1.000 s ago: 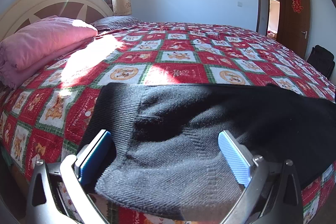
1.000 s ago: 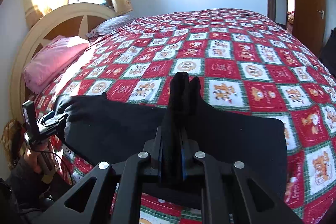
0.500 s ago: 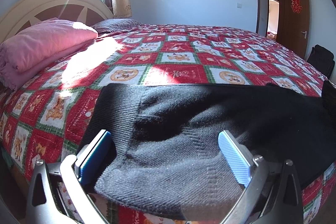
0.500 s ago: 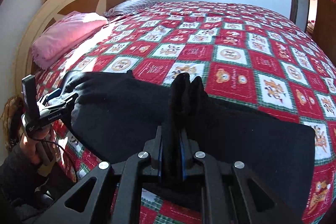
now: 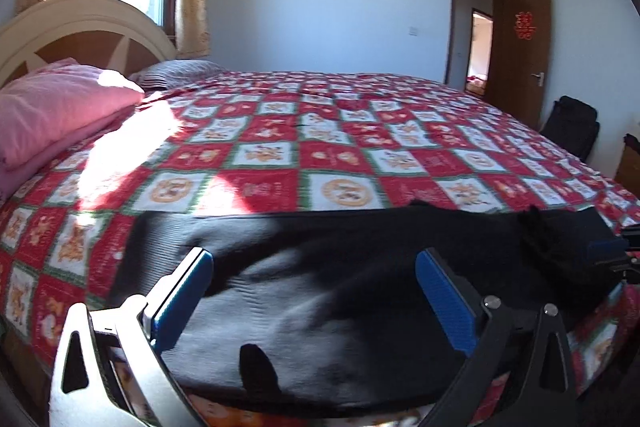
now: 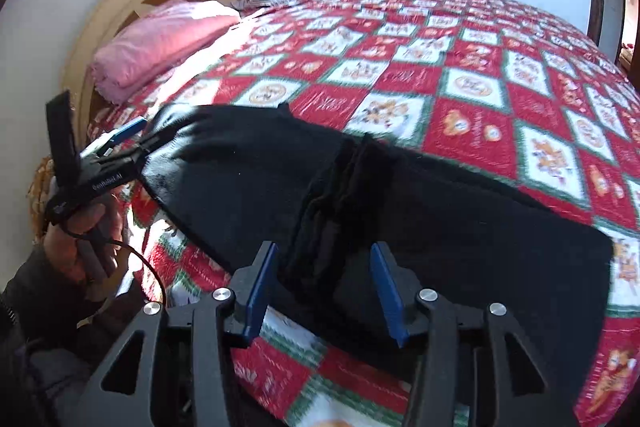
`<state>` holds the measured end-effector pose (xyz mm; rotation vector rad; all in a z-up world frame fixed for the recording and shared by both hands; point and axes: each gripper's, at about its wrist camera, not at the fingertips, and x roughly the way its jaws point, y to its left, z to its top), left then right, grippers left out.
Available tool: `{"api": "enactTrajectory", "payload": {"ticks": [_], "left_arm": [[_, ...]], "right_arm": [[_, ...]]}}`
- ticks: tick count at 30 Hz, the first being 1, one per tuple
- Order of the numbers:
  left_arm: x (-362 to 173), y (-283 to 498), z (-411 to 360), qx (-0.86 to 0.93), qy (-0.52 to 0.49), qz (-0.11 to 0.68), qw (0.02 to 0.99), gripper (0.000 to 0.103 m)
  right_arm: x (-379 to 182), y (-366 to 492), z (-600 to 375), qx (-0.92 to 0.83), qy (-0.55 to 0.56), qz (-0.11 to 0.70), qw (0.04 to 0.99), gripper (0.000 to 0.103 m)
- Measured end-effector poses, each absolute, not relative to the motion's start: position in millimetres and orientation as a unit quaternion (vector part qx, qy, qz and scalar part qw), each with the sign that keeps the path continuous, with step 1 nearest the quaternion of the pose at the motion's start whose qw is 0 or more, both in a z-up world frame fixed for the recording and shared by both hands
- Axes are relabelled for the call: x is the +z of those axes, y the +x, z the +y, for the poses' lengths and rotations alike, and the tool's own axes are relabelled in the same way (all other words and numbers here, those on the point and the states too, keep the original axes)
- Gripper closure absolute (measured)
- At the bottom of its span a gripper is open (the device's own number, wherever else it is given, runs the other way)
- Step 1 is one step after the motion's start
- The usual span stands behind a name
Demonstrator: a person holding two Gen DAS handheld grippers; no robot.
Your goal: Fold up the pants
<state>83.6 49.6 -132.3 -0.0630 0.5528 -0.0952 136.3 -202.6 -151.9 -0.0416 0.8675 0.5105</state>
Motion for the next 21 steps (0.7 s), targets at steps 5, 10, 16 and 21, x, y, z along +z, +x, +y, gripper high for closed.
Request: {"api": "enactTrajectory", "payload": {"ticks": [5,10,16,21], "left_arm": [[-132,96,-12,-0.149,-0.031,0.315,0.937,0.000],[-133,114,-62,-0.208,-0.039,0.356,0.910,0.001],[-138,125,-102,-0.238,-0.029,0.396,0.887,0.027],[-148,129,-117,-0.243,-0.042,0.417,0.875,0.042]], "right_arm": [[-150,127,-263,0.202,0.038,0.407,0.890,0.053],[-157,126,-305,0.171,0.095,0.395,0.897,0.053],[-146,127,-347,0.104,0.147,0.342,0.922,0.053],[-149,127,-367,0.063,0.166,0.328,0.928,0.052]]}}
